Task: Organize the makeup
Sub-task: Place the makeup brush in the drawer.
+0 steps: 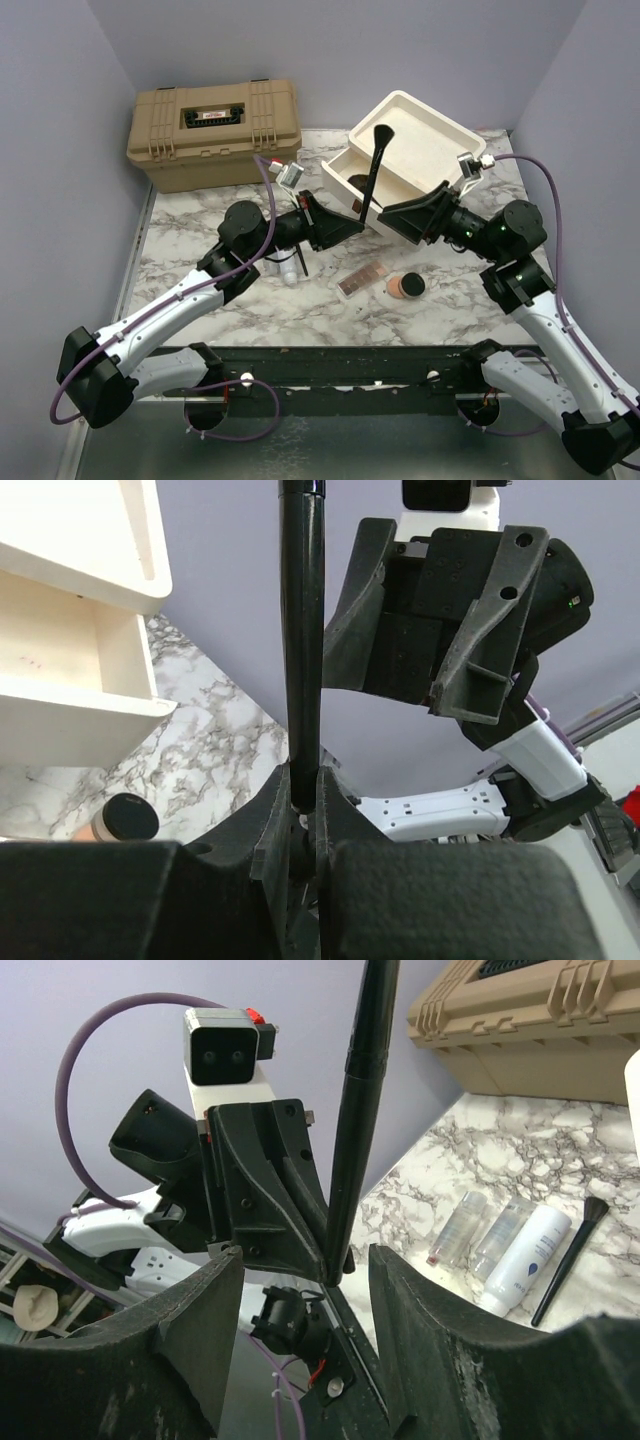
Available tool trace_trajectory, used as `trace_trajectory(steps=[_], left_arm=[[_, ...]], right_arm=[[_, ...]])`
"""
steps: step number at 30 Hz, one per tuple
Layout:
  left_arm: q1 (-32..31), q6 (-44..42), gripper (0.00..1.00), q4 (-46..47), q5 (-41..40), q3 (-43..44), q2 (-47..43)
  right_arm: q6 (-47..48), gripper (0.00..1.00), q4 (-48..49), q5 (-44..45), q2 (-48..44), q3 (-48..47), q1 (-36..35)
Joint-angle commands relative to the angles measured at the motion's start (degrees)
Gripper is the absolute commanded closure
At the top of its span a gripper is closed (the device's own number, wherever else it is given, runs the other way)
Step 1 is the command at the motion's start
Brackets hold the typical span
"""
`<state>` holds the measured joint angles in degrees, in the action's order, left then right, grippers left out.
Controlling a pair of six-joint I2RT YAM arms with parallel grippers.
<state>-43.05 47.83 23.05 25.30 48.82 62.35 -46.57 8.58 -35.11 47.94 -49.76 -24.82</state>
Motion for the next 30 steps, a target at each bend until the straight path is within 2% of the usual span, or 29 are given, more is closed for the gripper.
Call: trace_trajectory(steps=[1, 8, 13, 20, 28, 30], left_arm=[[-0.55, 0.59, 1.00, 1.92, 3.15, 2.49, 0.58], [-1.59, 0.07, 1.00, 1.91, 1.67, 3.17, 1.59], [-2.14, 0.26, 1.00, 1.91, 2.19, 4.02, 2.29], [-3.64, 0.22, 1.00, 2.48, -0.82, 4.03, 2.77], [-4.11, 1.06, 1.00, 3.84, -2.68, 3.93, 3.47], [-4.14, 1.36, 1.00, 4.07, -2.57, 4.00, 3.56]], right_arm=[[1.13, 0.42, 0.05, 1.69, -1.23, -0.28, -0.49], [-0.75, 0.46, 1.31, 0.75, 0.02, -0.25, -0.47], [-4.23, 0.50, 8.28, 1.68, -0.37, 2.85, -0.49], [-1.50, 0.59, 2.04, 7.45, -0.60, 0.63, -0.67], [-5.65, 0.61, 7.77, 4.56, 1.32, 1.99, -1.00], [-5.84, 0.68, 7.52, 4.76, 1.72, 1.78, -1.02]])
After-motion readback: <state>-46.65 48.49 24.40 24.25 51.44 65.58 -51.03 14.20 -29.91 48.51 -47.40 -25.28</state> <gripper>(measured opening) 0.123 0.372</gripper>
